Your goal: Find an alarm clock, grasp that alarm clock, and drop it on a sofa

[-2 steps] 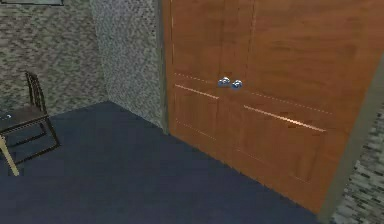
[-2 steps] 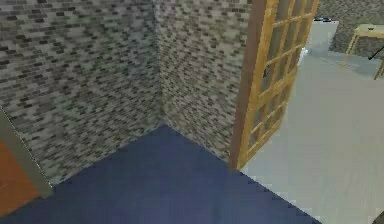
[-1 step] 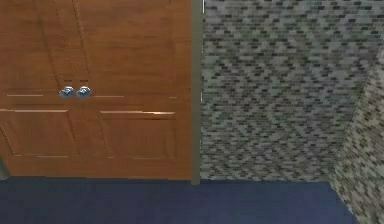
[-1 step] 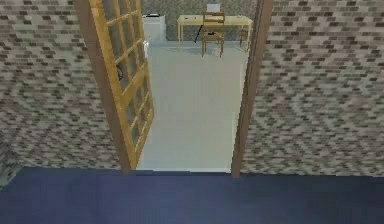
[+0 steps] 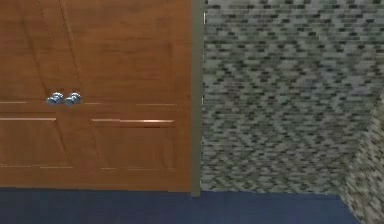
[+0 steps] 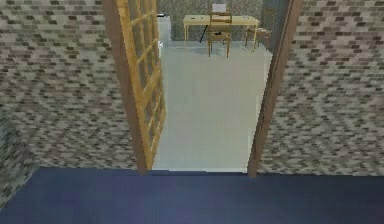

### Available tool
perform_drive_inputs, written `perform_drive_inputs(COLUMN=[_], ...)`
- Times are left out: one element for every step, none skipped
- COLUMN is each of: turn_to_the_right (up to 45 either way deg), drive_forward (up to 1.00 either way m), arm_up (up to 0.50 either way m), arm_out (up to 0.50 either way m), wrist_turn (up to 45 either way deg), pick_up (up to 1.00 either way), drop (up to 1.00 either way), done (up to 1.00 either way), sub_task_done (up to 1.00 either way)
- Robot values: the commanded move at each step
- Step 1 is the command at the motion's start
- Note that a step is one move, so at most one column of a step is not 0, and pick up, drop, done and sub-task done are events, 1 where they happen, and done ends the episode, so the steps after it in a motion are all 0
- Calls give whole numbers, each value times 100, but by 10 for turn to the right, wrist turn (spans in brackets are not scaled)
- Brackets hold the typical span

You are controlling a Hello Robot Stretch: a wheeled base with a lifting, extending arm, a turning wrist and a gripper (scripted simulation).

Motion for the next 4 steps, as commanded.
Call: perform_drive_inputs(turn_to_the_right=[-450,-270,0,-450], drive_forward=[0,0,10,0], arm_up=[0,0,0,0], arm_out=[0,0,0,0], wrist_turn=[0,0,0,0], pick_up=[0,0,0,0], drop=[0,0,0,0], done=[0,0,0,0], sub_task_done=[0,0,0,0])
